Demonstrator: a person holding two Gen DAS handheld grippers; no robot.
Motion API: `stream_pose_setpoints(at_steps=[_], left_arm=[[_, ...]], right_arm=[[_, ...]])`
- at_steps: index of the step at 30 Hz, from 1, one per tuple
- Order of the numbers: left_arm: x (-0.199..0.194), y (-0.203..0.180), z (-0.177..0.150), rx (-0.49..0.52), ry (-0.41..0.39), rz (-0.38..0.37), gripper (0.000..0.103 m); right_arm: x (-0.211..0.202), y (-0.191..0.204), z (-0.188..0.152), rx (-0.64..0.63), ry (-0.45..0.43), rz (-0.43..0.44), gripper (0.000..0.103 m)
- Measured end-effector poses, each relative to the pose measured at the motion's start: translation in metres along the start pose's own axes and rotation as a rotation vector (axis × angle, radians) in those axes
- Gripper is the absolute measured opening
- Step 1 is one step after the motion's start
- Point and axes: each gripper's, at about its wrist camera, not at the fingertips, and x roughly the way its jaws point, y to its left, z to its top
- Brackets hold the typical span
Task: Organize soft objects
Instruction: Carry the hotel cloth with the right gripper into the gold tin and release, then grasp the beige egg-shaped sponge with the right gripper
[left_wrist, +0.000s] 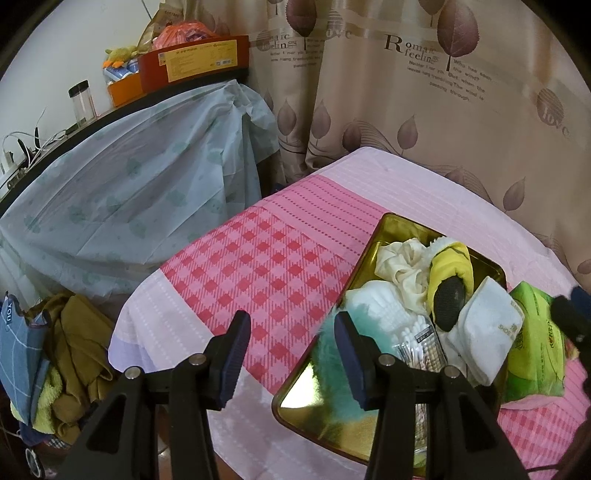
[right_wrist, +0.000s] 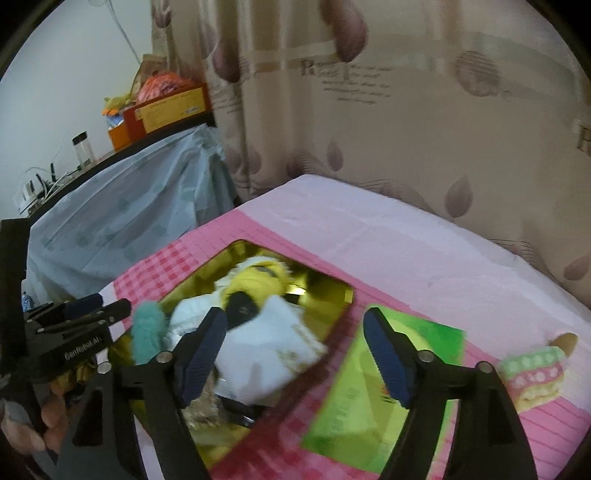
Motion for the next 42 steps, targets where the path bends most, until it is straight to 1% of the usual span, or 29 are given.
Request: stream_pose_setpoints(at_steps=[4, 10, 12, 14, 15, 18, 19, 23, 25, 28, 32, 33, 35, 37, 39, 40, 42], left_arm=[[0.000, -0.001, -0.001, 0.005, -0.001, 0.003, 0.048], [0.001, -0.008, 0.001, 0.034, 0.000, 0.007, 0.048], [0.002, -0.010, 0.001, 0.049, -0.002, 0.013, 0.048], [0.003, -0.013, 0.000, 0.065, -0.007, 0.021, 0.048], [0.002, -0.015, -0.001, 0.072, -0.011, 0.021, 0.048], [0.000, -0.020, -0.003, 0.095, -0.026, 0.020, 0.048], [-0.001, -0.023, -0.003, 0.106, -0.032, 0.019, 0.048], [-0.002, -0.035, -0.006, 0.164, -0.051, 0.016, 0.048], [-0.006, -0.042, -0.007, 0.183, -0.072, 0.019, 0.048], [-0.011, -0.054, -0.005, 0.208, -0.091, -0.005, 0.048], [-0.017, -0.083, -0.001, 0.251, -0.082, -0.073, 0.048], [-0.019, -0.096, -0.001, 0.283, -0.080, -0.086, 0.048], [-0.022, -0.115, -0.002, 0.330, -0.089, -0.102, 0.048], [-0.028, -0.138, -0.004, 0.380, -0.102, -0.133, 0.048], [-0.034, -0.165, -0.007, 0.429, -0.105, -0.194, 0.048], [-0.037, -0.176, -0.008, 0.447, -0.104, -0.217, 0.048], [-0.042, -0.203, -0.012, 0.488, -0.100, -0.276, 0.048]], right_arm=[[-0.017, -0.036, -0.010, 0.037, -0.006, -0.068, 0.075], [-0.044, -0.120, -0.030, 0.121, 0.007, -0.237, 0.075], [-0.053, -0.154, -0.037, 0.158, 0.015, -0.313, 0.075], [-0.059, -0.183, -0.043, 0.195, 0.024, -0.371, 0.075], [-0.062, -0.198, -0.045, 0.215, 0.029, -0.396, 0.075], [-0.065, -0.237, -0.050, 0.282, 0.034, -0.437, 0.075], [-0.064, -0.250, -0.051, 0.305, 0.039, -0.455, 0.073], [-0.052, -0.282, -0.054, 0.334, 0.063, -0.474, 0.064], [-0.043, -0.295, -0.057, 0.340, 0.079, -0.467, 0.060], [-0.026, -0.308, -0.058, 0.351, 0.103, -0.443, 0.056], [-0.006, -0.319, -0.057, 0.358, 0.126, -0.426, 0.053], [-0.002, -0.322, -0.058, 0.361, 0.130, -0.422, 0.052], [0.007, -0.328, -0.062, 0.377, 0.144, -0.408, 0.046], [0.010, -0.333, -0.065, 0.398, 0.131, -0.375, 0.045], [0.010, -0.333, -0.065, 0.397, 0.117, -0.357, 0.041], [0.011, -0.333, -0.066, 0.397, 0.115, -0.348, 0.035], [0.010, -0.330, -0.066, 0.387, 0.111, -0.348, 0.035]])
